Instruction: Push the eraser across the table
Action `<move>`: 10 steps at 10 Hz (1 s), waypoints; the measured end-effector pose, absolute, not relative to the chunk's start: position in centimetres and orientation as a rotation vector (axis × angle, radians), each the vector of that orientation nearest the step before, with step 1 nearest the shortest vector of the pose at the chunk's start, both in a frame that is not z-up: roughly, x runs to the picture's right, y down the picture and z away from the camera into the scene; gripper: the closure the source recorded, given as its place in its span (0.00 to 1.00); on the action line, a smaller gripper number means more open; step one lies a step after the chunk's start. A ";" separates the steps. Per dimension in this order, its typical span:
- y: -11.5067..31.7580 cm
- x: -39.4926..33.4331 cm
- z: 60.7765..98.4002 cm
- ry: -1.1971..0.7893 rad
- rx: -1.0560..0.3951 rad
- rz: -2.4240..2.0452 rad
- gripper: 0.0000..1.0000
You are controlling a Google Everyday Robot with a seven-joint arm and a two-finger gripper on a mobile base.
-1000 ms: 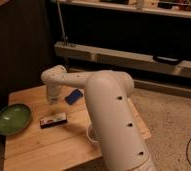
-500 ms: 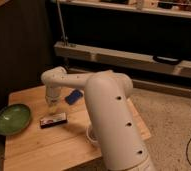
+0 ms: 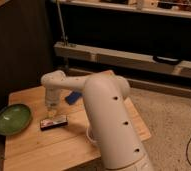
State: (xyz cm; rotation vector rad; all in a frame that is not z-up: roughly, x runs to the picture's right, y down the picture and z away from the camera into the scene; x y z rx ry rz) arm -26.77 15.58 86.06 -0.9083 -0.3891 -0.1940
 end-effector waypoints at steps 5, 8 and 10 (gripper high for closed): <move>17.4 -26.2 83.9 -0.381 -0.971 -0.172 1.00; 17.6 -26.0 83.7 -0.375 -0.979 -0.178 1.00; 17.6 -26.0 83.7 -0.375 -0.980 -0.180 1.00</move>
